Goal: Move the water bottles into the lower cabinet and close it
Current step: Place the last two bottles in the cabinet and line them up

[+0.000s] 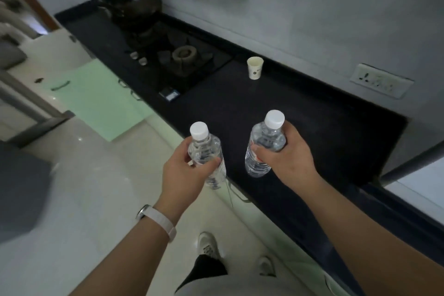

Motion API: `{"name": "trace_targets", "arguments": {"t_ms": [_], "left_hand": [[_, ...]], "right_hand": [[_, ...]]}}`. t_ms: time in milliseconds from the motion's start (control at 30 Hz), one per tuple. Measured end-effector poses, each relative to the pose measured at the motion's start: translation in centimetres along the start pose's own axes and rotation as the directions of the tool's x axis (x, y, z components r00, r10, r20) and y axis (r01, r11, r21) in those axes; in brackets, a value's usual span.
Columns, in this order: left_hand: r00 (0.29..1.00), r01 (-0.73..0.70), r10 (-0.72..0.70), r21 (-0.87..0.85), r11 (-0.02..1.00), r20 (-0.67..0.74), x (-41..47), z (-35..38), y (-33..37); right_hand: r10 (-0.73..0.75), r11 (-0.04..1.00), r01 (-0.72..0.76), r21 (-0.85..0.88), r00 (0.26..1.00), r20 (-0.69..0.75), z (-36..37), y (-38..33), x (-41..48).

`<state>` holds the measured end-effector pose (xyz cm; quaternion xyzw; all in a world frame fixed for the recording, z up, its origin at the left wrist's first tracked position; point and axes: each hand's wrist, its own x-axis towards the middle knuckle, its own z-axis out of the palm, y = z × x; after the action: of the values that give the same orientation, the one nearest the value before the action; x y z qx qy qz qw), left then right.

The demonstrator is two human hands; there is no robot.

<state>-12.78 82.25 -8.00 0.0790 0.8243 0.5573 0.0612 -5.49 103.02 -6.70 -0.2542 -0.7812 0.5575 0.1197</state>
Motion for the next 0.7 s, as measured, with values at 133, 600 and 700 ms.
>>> {"name": "trace_targets", "arguments": {"t_ms": [133, 600, 700], "left_hand": [[0.993, 0.028, -0.030, -0.023, 0.999, -0.112, -1.7, -4.4, -1.6], [0.951, 0.055, -0.083, -0.103, 0.993, -0.298, -3.8, -25.9, -10.1], [0.936, 0.076, -0.105, -0.096, 0.992, -0.335, -4.4, -31.6, -13.0]], "right_hand": [[-0.047, 0.998, 0.052, -0.036, 0.993, 0.109, 3.8, -1.6, -1.2], [-0.092, 0.994, 0.101, -0.043, 0.979, 0.181, 24.1, -9.3, -8.0], [-0.119, 0.989, 0.135, -0.061, 0.970, 0.211, 29.5, -10.9, -9.7]]}}
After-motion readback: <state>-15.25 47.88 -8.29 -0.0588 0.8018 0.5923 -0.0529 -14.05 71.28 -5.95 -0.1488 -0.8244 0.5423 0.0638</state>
